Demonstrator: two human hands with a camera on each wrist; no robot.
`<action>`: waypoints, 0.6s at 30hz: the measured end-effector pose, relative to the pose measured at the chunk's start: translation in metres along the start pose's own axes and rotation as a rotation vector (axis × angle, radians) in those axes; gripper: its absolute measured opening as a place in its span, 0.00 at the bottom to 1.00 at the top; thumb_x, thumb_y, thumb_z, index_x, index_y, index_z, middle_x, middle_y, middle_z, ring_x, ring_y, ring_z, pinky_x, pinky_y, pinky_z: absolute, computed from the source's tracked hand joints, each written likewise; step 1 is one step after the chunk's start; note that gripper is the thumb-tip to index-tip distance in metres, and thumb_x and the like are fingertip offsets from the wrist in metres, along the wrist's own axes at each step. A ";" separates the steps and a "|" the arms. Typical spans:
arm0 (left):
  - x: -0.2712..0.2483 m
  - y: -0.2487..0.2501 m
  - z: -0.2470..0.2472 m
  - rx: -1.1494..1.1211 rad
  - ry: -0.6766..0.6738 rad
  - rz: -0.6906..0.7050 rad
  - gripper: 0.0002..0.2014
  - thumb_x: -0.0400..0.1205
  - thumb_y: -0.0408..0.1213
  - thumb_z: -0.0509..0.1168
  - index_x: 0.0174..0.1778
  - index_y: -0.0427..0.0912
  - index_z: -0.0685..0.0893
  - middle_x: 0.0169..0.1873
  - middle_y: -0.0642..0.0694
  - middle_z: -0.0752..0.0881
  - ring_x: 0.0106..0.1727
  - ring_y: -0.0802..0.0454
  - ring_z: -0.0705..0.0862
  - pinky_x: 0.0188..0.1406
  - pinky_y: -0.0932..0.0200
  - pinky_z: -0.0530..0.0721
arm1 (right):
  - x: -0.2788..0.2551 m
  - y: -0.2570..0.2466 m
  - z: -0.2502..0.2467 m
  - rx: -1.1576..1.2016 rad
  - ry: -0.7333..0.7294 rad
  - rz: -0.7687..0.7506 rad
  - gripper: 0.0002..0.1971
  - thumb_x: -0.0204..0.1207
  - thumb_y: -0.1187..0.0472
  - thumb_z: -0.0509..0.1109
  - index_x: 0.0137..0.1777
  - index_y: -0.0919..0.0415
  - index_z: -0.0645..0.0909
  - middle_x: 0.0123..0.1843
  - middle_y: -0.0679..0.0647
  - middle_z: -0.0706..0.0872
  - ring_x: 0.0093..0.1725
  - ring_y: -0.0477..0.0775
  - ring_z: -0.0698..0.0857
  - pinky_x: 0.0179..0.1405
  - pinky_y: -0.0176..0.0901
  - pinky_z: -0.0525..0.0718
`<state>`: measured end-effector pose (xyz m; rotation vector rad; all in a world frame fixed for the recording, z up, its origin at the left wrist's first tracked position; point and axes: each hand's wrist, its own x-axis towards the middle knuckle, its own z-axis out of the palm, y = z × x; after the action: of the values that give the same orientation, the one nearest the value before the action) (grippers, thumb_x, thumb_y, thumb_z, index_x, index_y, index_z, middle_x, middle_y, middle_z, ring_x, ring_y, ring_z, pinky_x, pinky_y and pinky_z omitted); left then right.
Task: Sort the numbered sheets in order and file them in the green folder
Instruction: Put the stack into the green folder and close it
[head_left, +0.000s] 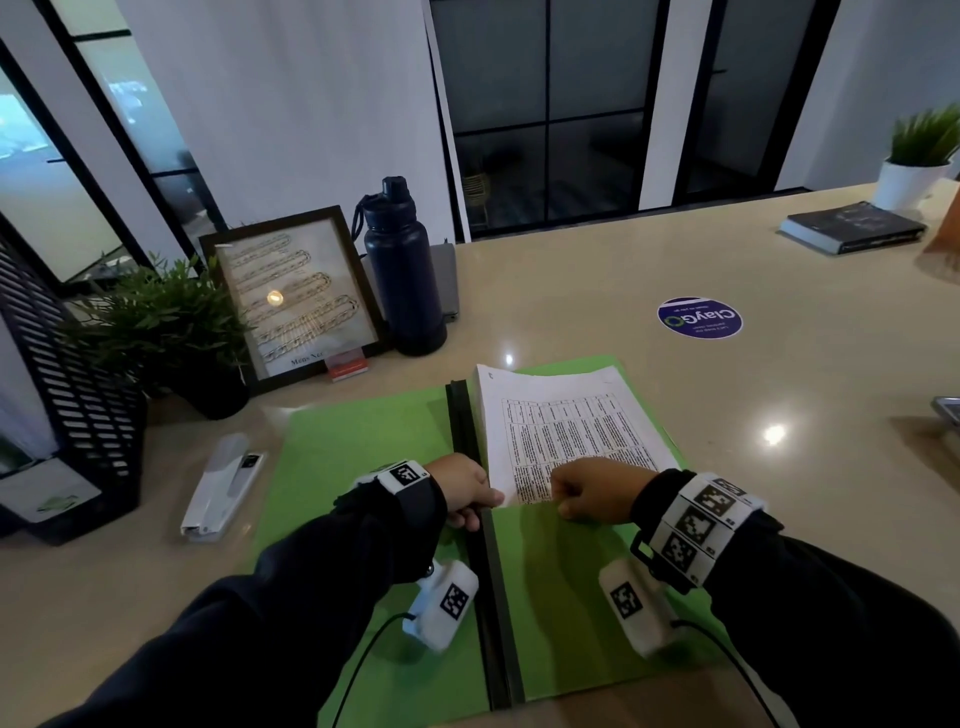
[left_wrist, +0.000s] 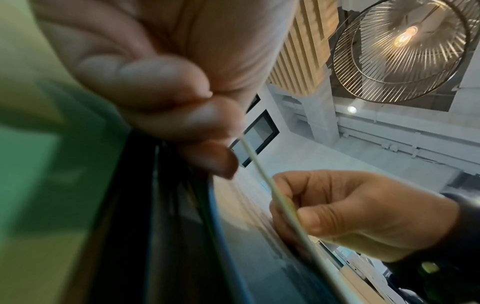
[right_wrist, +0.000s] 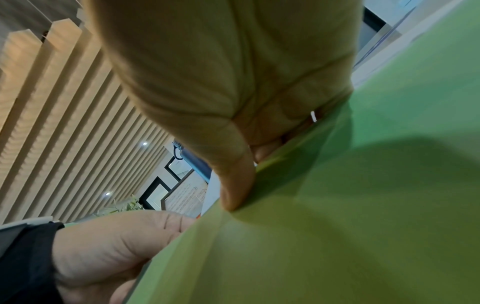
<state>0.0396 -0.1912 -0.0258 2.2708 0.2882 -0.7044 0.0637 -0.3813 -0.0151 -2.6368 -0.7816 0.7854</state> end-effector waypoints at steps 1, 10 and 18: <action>0.000 0.000 0.001 -0.002 -0.003 0.005 0.13 0.81 0.37 0.65 0.31 0.40 0.73 0.19 0.47 0.76 0.12 0.62 0.76 0.13 0.70 0.69 | 0.000 0.000 0.000 0.000 -0.003 0.002 0.14 0.79 0.63 0.64 0.34 0.47 0.68 0.37 0.43 0.73 0.46 0.50 0.76 0.33 0.30 0.69; 0.001 -0.004 0.004 -0.002 0.036 0.031 0.15 0.81 0.39 0.66 0.28 0.41 0.75 0.16 0.49 0.77 0.17 0.56 0.76 0.15 0.68 0.69 | 0.002 -0.004 0.001 0.003 -0.011 0.034 0.11 0.78 0.65 0.64 0.36 0.52 0.70 0.37 0.45 0.75 0.38 0.44 0.75 0.34 0.31 0.72; -0.004 0.005 0.008 0.114 0.098 0.047 0.16 0.82 0.41 0.65 0.27 0.44 0.76 0.22 0.50 0.75 0.17 0.59 0.67 0.12 0.74 0.63 | 0.004 -0.006 0.001 -0.047 -0.008 0.056 0.14 0.78 0.65 0.64 0.33 0.51 0.67 0.36 0.45 0.72 0.37 0.44 0.73 0.33 0.31 0.70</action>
<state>0.0349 -0.2004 -0.0251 2.4171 0.2460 -0.5997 0.0637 -0.3740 -0.0157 -2.7096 -0.7391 0.8016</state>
